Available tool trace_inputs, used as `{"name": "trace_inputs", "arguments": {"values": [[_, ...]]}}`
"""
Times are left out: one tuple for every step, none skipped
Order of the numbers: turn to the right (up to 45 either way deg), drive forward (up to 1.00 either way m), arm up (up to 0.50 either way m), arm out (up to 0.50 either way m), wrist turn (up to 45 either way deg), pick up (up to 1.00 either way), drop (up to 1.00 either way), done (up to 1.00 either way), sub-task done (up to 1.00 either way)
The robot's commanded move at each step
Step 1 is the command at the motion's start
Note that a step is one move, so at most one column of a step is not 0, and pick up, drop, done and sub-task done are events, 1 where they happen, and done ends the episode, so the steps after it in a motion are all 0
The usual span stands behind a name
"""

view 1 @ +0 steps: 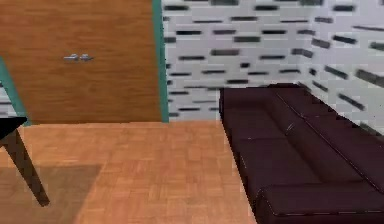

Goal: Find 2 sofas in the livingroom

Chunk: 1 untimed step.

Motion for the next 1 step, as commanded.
{"name": "trace_inputs", "arguments": {"values": [[0.0, 0.10, 0.00, 0.00, 0.0, 0.00, 0.00, 0.00, 0.00]]}}
